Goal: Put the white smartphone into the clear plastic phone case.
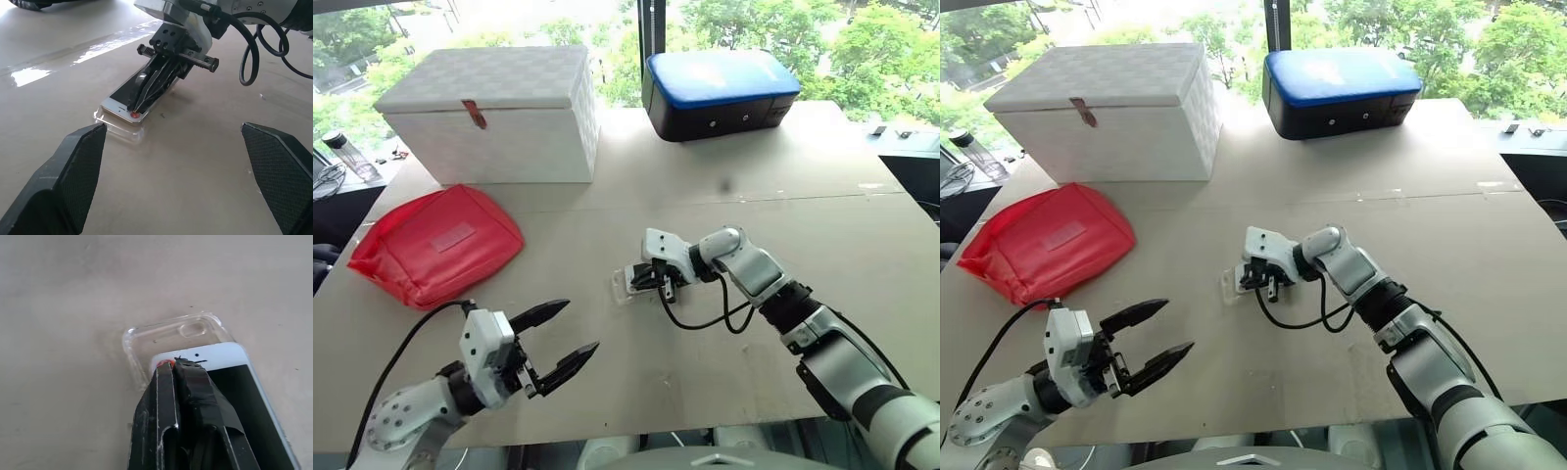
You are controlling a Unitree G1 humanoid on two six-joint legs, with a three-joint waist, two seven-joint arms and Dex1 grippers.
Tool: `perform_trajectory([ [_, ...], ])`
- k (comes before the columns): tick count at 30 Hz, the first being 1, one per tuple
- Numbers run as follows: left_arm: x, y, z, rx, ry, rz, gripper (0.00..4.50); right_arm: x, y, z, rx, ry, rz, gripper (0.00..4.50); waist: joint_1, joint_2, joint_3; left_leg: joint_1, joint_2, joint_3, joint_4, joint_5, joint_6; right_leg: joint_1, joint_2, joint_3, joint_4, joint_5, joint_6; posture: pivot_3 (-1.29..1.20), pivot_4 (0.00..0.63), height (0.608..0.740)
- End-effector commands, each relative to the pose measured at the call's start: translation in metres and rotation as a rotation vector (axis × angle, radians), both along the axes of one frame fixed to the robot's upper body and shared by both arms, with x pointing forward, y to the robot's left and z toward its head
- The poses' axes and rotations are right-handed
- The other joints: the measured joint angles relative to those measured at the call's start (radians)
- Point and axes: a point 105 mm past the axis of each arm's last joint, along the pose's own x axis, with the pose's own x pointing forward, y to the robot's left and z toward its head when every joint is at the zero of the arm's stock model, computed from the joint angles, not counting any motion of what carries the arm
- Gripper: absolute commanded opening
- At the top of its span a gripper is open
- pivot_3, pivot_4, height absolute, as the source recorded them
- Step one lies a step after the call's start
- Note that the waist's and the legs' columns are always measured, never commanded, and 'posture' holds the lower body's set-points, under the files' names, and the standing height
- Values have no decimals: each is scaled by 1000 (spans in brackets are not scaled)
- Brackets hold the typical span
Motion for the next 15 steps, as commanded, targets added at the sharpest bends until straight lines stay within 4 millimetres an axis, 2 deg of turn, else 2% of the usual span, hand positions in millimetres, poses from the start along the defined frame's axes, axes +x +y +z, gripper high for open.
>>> perform_trajectory([
  [1, 2, 1, 6, 1, -35, 1, 4500, -2, -38, -47, -195, 120, -91, 53, 1, 0, 0, 0, 0, 0, 0, 0, 0, 0, 0, 0, 0, 0, 0, 0, 150, 740],
  [4, 2, 4, 4, 4, -30, 2, 4500, -19, -43, -55, -256, 164, 8, 53, 8, 0, 0, -1, 0, 0, 0, 0, 0, 0, 0, 0, -1, 0, 0, 0, 150, 740],
  [9, -1, 1, 6, 3, -30, 6, 4500, -30, -57, -65, -334, 169, 93, 53, 22, 0, 0, -2, -1, 0, -1, -1, 0, 0, -2, -1, -2, 0, 1, 0, 150, 740],
  [13, -6, 7, 5, 18, -23, 31, 4500, -23, -62, -60, -328, 106, 116, 53, 23, 0, 0, -2, -2, 0, -1, -1, 1, 0, -3, -1, -3, 0, 0, 0, 150, 740],
  [15, -6, 7, 4, 22, -26, 40, 4500, -14, -55, -51, -264, 36, 108, 53, 24, 0, 0, -2, -2, 0, -1, -2, -1, 0, -3, -1, -3, 0, 1, 0, 150, 740],
])
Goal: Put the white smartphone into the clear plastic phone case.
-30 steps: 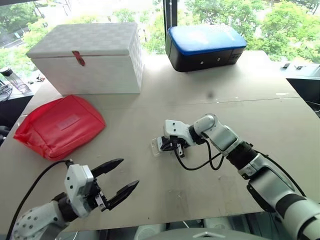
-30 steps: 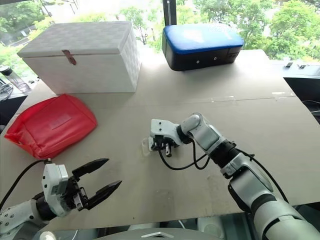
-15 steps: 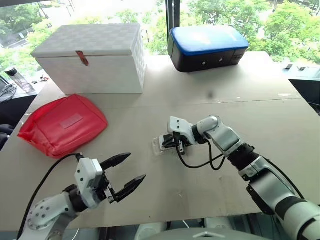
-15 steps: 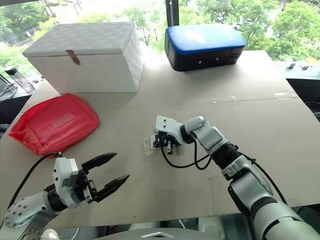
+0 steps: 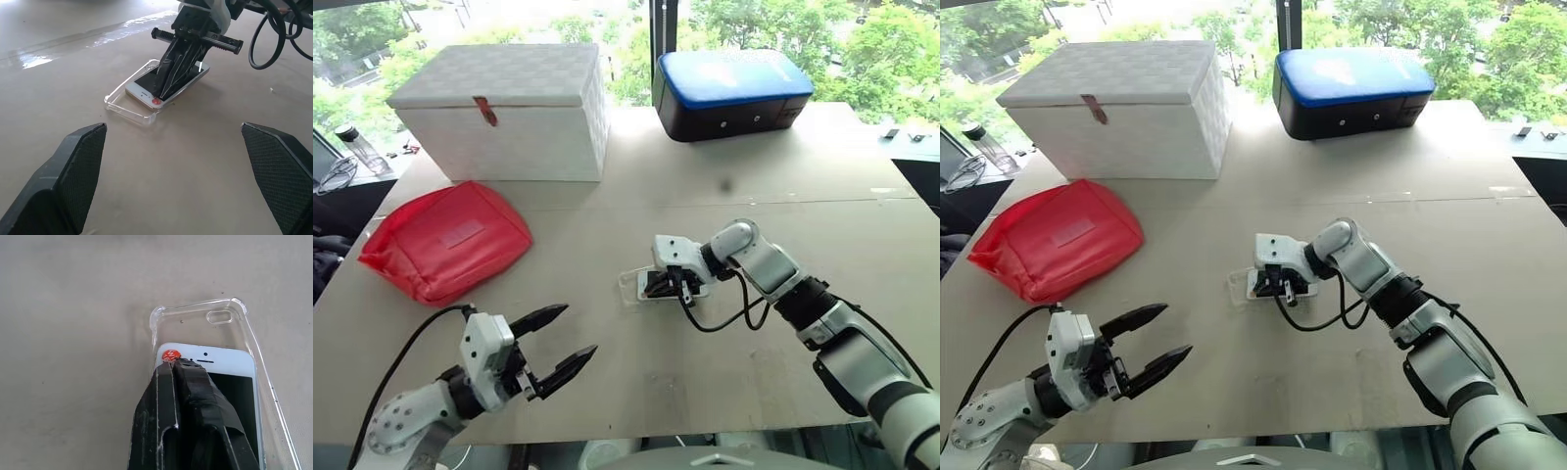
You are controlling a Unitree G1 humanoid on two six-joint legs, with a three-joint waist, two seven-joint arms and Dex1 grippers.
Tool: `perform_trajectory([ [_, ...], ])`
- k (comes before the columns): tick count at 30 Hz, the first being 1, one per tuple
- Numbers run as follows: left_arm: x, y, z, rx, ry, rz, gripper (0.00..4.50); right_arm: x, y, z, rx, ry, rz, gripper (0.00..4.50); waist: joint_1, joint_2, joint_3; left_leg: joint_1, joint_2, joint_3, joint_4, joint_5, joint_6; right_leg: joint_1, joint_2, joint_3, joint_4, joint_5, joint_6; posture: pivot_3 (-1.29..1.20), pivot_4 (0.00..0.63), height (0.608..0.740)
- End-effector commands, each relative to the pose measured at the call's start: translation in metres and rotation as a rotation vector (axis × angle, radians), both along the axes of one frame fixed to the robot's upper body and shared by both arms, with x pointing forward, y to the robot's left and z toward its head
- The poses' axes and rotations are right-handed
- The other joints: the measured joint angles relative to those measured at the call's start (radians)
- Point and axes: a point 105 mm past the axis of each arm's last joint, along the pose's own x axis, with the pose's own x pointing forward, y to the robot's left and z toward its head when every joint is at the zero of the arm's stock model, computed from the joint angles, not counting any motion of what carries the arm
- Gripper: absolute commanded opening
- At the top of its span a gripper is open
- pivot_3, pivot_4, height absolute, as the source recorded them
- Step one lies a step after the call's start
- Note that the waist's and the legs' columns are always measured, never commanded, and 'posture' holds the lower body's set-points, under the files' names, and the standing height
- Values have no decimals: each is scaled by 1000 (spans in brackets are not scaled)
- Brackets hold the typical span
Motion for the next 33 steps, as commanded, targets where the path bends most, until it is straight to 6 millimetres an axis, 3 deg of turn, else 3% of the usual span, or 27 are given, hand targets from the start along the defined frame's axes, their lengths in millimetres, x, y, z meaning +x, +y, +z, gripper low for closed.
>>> perform_trajectory([
  [1, 1, 0, 9, 18, -58, 12, 4500, 4, -27, -44, -125, 23, -77, 53, 0, 0, 0, 0, 0, 0, 0, -1, -2, 0, 0, 0, 0, 0, 0, 0, 150, 740],
  [7, 15, -1, 9, 12, -87, 33, 4500, 16, -3, 12, 153, -46, -95, 53, -3, -1, 7, 0, 1, -1, 1, -1, -2, 0, 3, 0, 1, 0, 0, 0, 150, 740],
  [10, 20, -3, 7, 6, -90, 25, 4500, 14, -9, 33, 202, -64, -96, 53, -4, -3, 14, -3, 1, -1, 1, 2, 2, -2, 3, 0, 1, 1, 1, 0, 150, 740],
  [14, 26, -6, 7, 3, -96, -4, 4500, -7, -27, 49, 197, -5, -51, 53, -2, -3, 17, -17, 1, -2, 1, 4, -3, -16, 2, -1, -1, 3, 3, 0, 150, 740],
  [19, 38, -8, 6, 1, -100, -36, 4500, -25, -58, 39, 47, 17, -42, 53, -3, -3, 17, -31, 1, -1, 3, 4, -4, -29, -3, -2, -3, 3, 3, 0, 150, 740],
  [23, 41, -13, 8, -9, -104, -54, 4500, -29, -74, 21, -44, 27, -76, 53, -7, -5, 18, -32, 0, 0, 3, 4, -3, -30, -4, -1, -3, 3, 3, 0, 150, 740],
  [29, 41, -13, 6, -3, -96, -61, 4500, -11, -72, 11, -71, -58, -142, 53, -8, -8, 18, -31, 0, 0, 3, 4, -3, -30, -4, -1, 0, 4, 3, 0, 150, 740],
  [33, 42, -14, 8, -4, -102, -60, 4500, -3, -69, 16, -54, -77, -155, 53, -9, -10, 19, -24, 2, 0, 3, 3, -1, -25, -2, -1, 2, 5, 1, 0, 150, 740],
])
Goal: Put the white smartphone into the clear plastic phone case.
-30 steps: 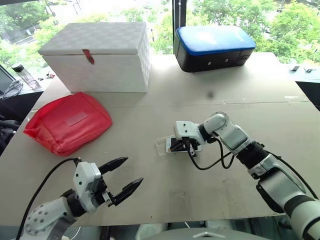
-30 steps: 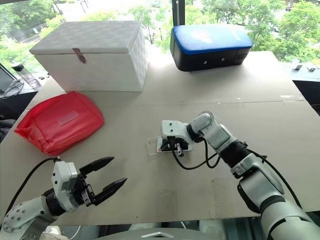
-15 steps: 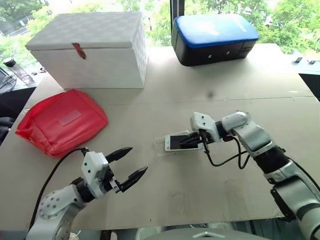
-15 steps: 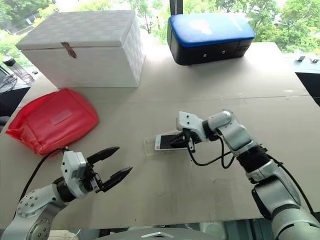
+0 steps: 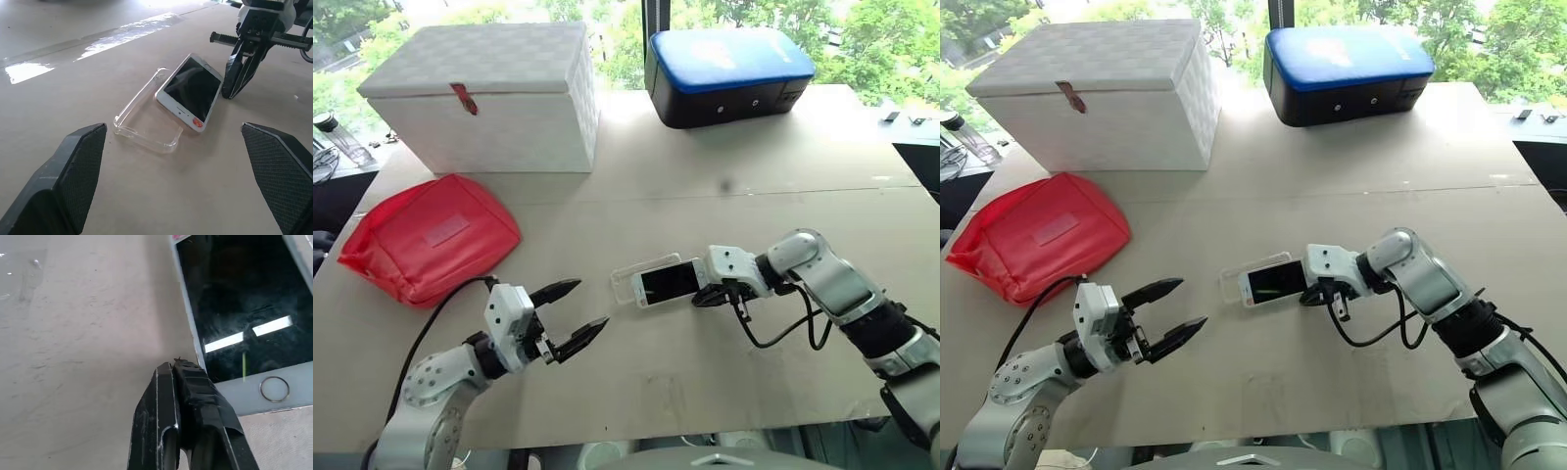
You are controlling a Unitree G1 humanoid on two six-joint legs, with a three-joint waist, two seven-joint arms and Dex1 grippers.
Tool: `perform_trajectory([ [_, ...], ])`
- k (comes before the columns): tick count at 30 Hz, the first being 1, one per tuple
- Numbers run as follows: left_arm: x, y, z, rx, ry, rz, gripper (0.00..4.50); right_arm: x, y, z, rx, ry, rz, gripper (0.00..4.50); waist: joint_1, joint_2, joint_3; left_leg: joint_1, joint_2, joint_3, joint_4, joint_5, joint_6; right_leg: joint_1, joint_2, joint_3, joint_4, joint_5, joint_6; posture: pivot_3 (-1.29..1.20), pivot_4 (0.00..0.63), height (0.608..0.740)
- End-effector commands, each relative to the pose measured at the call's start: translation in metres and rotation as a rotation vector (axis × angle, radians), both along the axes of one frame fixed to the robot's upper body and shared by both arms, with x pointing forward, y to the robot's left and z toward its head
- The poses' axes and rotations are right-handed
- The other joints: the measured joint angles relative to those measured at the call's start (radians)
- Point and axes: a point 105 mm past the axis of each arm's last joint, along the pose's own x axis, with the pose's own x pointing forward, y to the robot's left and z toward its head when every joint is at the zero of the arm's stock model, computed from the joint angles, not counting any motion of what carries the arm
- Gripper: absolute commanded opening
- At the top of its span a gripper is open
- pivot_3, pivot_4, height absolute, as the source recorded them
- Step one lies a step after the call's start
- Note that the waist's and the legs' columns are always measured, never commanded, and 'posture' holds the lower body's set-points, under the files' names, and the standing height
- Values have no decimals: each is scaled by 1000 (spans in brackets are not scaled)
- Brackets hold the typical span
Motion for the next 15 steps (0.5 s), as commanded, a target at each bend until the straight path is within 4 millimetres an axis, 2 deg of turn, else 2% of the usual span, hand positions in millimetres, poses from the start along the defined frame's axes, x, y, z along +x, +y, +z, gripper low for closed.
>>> perform_trajectory([
  [1, -1, -2, 5, 8, -17, -9, 4500, 14, 1, 6, 1, -55, -53, 53, 1, 0, 1, 4, 0, 0, 0, 0, 1, 4, 0, 0, 0, 0, 0, 0, 150, 740],
  [6, -2, -3, 5, 6, -16, -1, 4500, 13, 7, 20, 41, -39, -32, 53, 4, 0, 3, 5, 0, 0, 0, 0, 0, 6, 4, -1, 0, 0, 0, 0, 150, 740],
  [9, -4, -5, 6, 1, -14, 4, 4500, -11, 14, 29, 84, 59, 58, 53, 5, -1, 5, 3, 0, -1, 0, 2, -3, 4, 4, -1, -1, 0, 0, 0, 150, 740],
  [11, -4, -7, 6, -1, -12, 6, 4500, -22, 21, 26, 85, 93, 89, 53, 6, -1, 5, 1, 0, -1, 0, 2, -3, 4, 2, -1, -3, 0, 0, 0, 150, 740],
  [15, -4, -8, 7, -2, -10, 7, 4500, -25, 27, 10, 52, 79, 82, 53, 7, -1, 5, 0, 0, 0, 0, 2, -3, 3, -1, -1, -5, 0, 0, 0, 150, 740],
])
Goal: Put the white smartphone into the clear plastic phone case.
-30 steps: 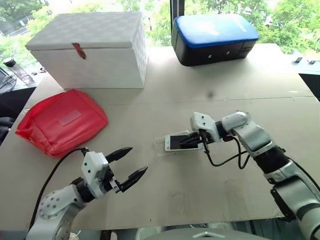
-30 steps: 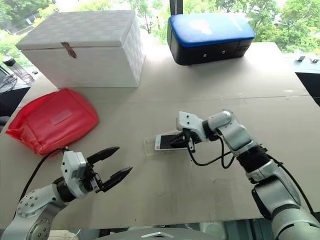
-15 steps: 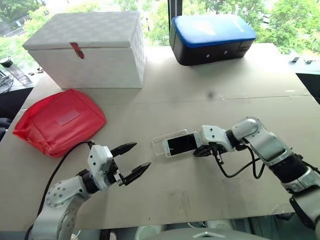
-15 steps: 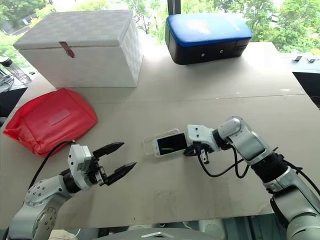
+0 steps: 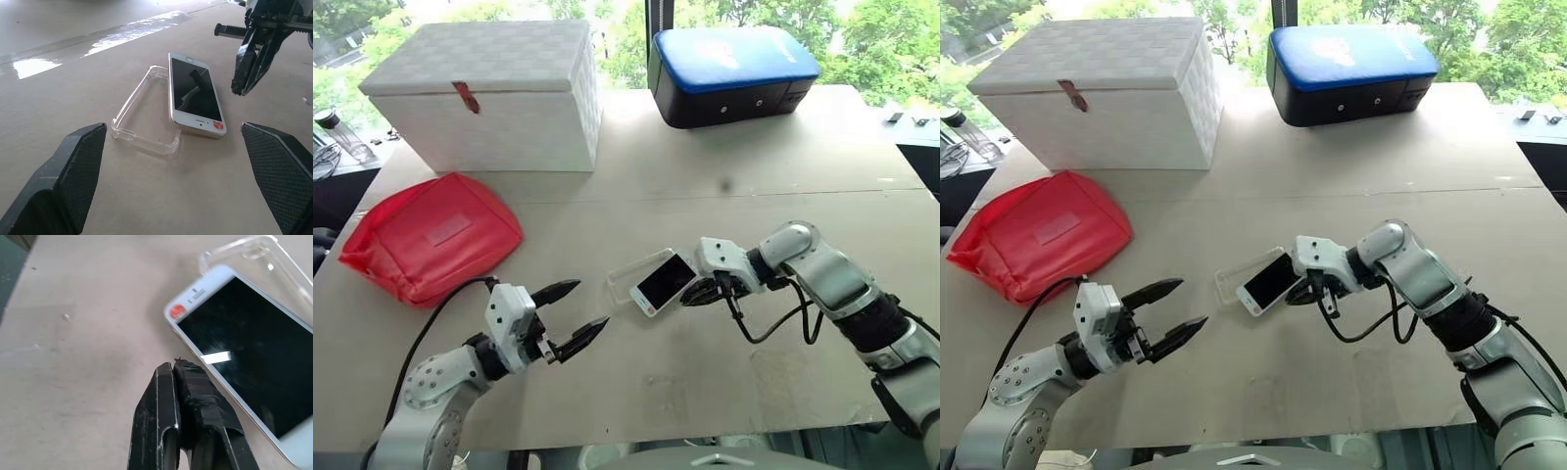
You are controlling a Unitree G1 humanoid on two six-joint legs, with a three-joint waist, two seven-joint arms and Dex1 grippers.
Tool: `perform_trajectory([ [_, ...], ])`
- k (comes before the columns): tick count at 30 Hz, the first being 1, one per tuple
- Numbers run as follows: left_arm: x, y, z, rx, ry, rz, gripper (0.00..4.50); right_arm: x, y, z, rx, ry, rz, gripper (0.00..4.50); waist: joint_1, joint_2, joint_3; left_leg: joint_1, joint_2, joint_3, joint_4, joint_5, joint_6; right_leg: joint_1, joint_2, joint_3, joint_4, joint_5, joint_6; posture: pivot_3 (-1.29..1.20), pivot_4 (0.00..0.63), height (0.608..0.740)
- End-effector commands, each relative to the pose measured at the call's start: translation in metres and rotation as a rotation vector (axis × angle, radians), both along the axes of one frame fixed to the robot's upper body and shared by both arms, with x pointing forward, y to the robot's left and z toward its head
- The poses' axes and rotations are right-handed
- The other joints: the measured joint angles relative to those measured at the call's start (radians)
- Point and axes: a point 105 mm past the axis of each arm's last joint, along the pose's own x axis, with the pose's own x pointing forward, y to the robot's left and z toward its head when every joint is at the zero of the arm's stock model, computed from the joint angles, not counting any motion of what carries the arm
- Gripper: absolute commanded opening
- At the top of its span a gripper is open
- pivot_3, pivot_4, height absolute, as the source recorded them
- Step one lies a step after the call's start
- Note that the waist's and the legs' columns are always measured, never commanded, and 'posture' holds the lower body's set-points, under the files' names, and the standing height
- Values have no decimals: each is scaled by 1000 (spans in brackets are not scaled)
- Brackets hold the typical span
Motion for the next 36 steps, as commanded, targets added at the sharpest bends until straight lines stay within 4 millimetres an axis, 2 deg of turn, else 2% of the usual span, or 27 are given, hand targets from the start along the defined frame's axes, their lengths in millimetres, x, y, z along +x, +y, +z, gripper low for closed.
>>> perform_trajectory([
  [1, -3, -6, 7, -3, -22, -21, 4500, 0, 6, -11, -22, -48, 5, 53, 0, 0, 0, 0, 0, 0, 0, 0, 1, 0, 0, 0, 0, 0, 0, 0, 150, 740],
  [6, -3, -8, 9, -2, -20, -24, 4500, 22, 22, -17, 15, -112, -86, 53, -4, 0, 0, 3, 0, 0, 0, -1, 2, 1, 1, 0, 4, 0, 0, 0, 150, 740],
  [12, -2, -6, 11, 3, -21, -19, 4500, 32, 33, 5, 114, -132, -99, 53, -3, 0, 0, 4, 0, 0, 0, -1, 2, 2, 5, 0, 5, 0, 0, 0, 150, 740],
  [17, -2, -7, 11, 0, -21, -16, 4500, 31, 30, 6, 100, -139, -72, 53, -3, 0, 0, 3, 0, 0, 0, 0, 0, 1, 5, 0, 4, 0, 0, 0, 150, 740],
  [31, -5, -8, 10, -5, -21, -8, 4500, 50, 19, 9, 58, -202, -83, 53, -3, 0, 0, 4, 0, 0, 0, 0, 0, 1, 5, 0, 4, 0, 0, 0, 150, 740],
  [36, -7, -6, 8, -2, -16, -4, 4500, 43, 21, 13, 75, -164, -40, 53, -3, 0, 0, 3, 0, 0, 0, 0, 0, 1, 5, 0, 4, 0, 0, 0, 150, 740],
])
